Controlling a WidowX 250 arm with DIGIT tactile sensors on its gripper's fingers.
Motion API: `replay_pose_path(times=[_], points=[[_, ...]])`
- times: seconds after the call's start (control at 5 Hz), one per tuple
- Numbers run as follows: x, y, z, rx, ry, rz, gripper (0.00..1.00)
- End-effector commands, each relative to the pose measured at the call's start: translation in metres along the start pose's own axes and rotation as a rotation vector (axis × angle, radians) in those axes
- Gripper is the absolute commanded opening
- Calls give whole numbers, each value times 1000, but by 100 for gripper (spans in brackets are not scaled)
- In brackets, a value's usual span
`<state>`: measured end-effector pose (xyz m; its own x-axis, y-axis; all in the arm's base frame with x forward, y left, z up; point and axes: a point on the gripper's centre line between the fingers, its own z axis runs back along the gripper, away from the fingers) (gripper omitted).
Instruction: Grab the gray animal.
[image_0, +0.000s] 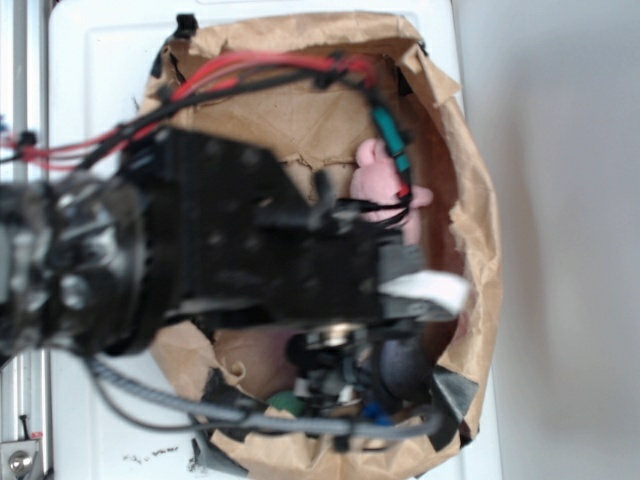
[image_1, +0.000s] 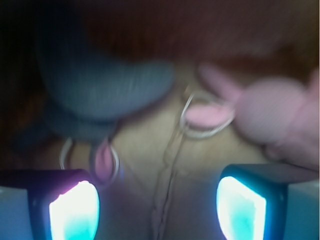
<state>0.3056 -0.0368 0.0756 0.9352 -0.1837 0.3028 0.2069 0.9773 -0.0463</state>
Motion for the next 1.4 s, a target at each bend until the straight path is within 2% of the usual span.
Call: replay_pose_path(times=[0.0,0.4,0.6,0.8,1.0,1.2], points=[[4,-17,19,-102,-165,6,100],[10,-13,36,-166,-171,76,100],[18,-14,35,-181,-200,122,100],[26,-19,27,-127,-225,145,100],[42,-22,5,-50,-233,184,100],[48,-25,-16,-64,-251,205,100]])
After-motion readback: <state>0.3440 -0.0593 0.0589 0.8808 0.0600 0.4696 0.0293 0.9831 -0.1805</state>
